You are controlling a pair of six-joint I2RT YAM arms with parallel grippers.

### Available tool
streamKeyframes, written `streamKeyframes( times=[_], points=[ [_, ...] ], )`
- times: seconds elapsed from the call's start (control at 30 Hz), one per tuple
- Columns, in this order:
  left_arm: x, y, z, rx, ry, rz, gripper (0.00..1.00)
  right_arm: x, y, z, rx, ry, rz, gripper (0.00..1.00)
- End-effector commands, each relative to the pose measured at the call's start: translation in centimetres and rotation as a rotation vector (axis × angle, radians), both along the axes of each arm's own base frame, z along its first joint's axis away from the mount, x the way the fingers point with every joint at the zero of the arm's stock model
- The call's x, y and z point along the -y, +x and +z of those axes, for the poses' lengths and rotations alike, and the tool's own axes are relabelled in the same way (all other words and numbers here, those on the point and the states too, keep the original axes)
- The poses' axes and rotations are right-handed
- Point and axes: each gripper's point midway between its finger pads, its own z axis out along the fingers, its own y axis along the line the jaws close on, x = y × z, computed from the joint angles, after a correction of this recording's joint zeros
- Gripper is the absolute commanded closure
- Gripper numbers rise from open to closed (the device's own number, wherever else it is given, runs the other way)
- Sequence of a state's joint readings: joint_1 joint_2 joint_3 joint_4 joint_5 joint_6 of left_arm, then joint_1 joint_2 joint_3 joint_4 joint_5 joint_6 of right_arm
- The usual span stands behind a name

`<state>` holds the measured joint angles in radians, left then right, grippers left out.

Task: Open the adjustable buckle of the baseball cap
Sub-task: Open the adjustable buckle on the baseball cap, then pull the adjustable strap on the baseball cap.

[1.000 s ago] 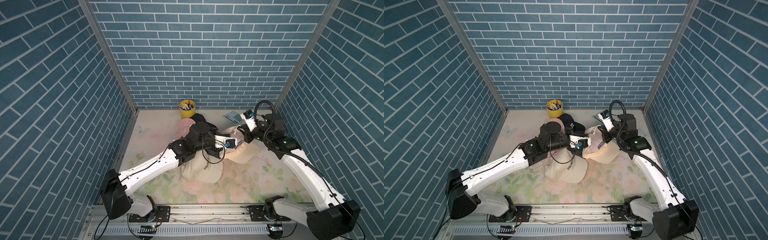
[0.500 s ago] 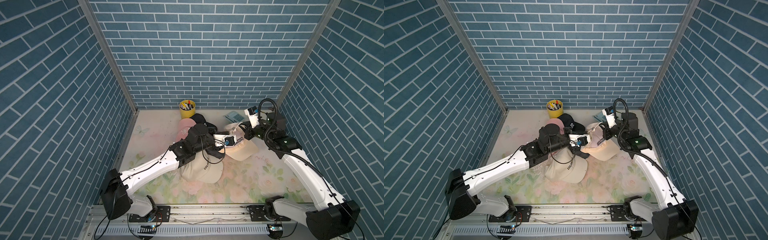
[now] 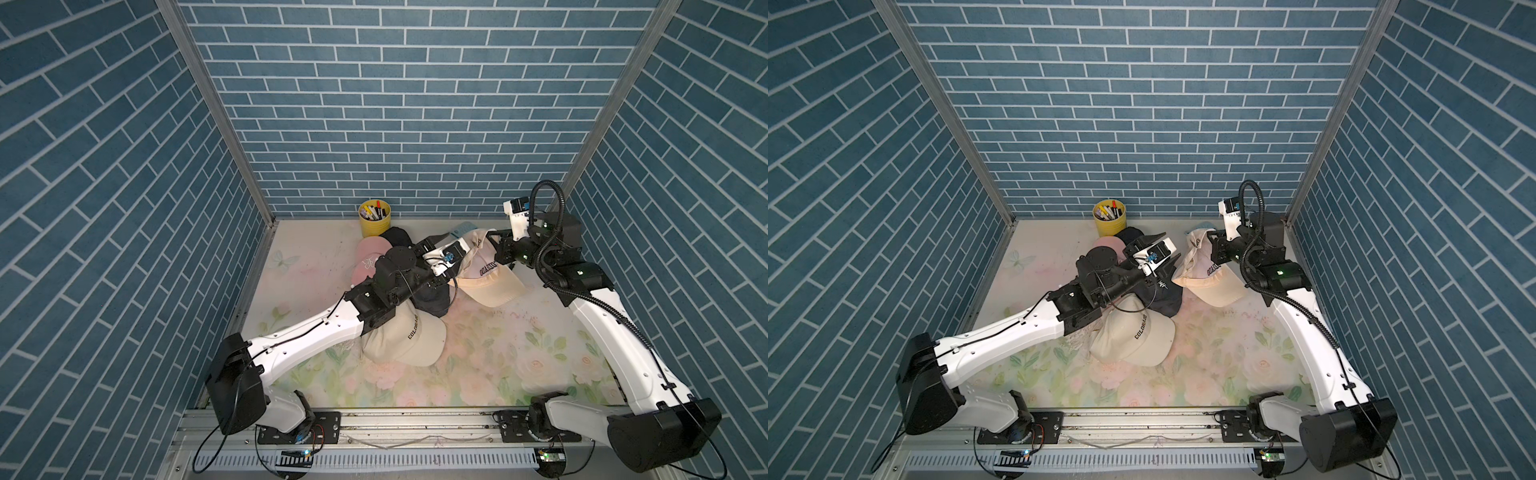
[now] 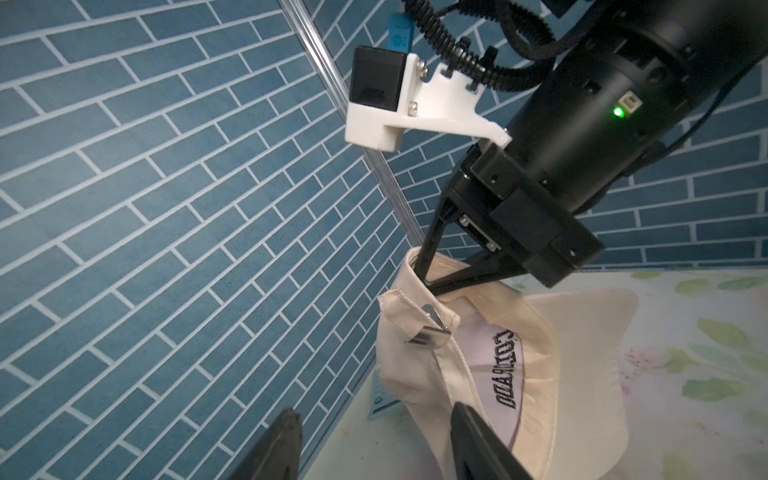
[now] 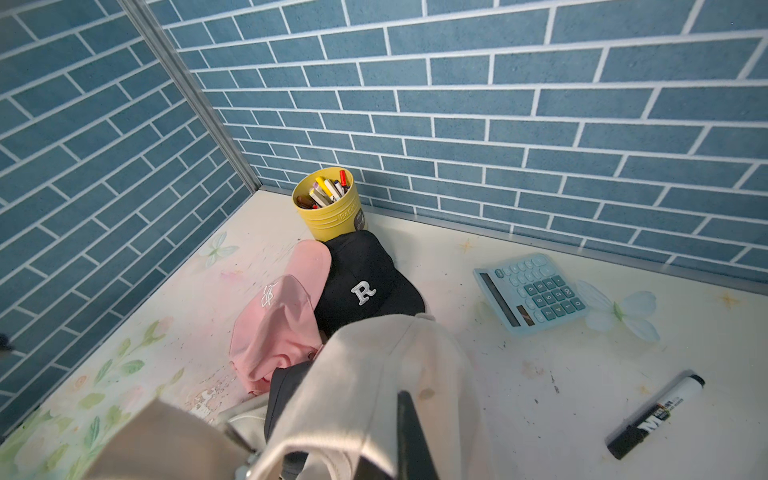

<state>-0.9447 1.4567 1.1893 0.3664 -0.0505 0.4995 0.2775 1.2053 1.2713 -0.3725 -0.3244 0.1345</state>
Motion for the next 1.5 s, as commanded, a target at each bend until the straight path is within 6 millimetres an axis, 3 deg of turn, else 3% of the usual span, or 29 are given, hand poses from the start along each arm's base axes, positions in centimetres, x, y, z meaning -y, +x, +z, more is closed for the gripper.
streamKeyframes(
  times=[0.0, 0.13, 0.43, 0.53, 0.63, 0.93, 1.2, 1.37, 1.47],
  points=[
    [1.0, 0.8, -0.3, -0.042, -0.089, 0.068, 0.38, 0.5, -0.1, 1.3, -0.037, 0.054, -0.066, 1.00],
    [1.3, 0.8, -0.5, -0.058, -0.171, 0.100, 0.37, 0.6, -0.3, 1.6, -0.051, 0.067, -0.094, 1.00],
    [3.1, 2.3, -1.1, -0.072, -0.167, 0.140, 0.34, 0.0, -1.1, 2.6, -0.041, 0.075, -0.098, 1.00],
    [4.4, 2.6, -1.9, -0.086, -0.105, 0.106, 0.35, 0.2, -1.2, 3.0, -0.035, 0.083, -0.109, 1.00],
    [4.1, 2.7, -1.5, -0.110, -0.140, 0.089, 0.39, 0.4, -1.4, 3.3, -0.035, 0.085, -0.116, 1.00],
    [3.6, 3.8, -2.1, -0.110, -0.123, 0.152, 0.65, 0.0, -1.9, 3.6, -0.036, 0.112, -0.104, 1.00],
    [3.1, 4.3, -1.1, -0.085, -0.124, 0.161, 1.00, -1.1, -2.4, 3.2, -0.005, 0.117, -0.029, 1.00],
    [2.8, 3.7, -0.2, -0.066, -0.118, 0.135, 1.00, -1.0, -3.4, 1.5, 0.096, -0.006, 0.047, 0.72],
    [2.6, 3.3, 0.2, -0.061, -0.119, 0.112, 1.00, -1.2, -4.2, 0.7, 0.155, -0.095, 0.113, 0.63]
  ],
)
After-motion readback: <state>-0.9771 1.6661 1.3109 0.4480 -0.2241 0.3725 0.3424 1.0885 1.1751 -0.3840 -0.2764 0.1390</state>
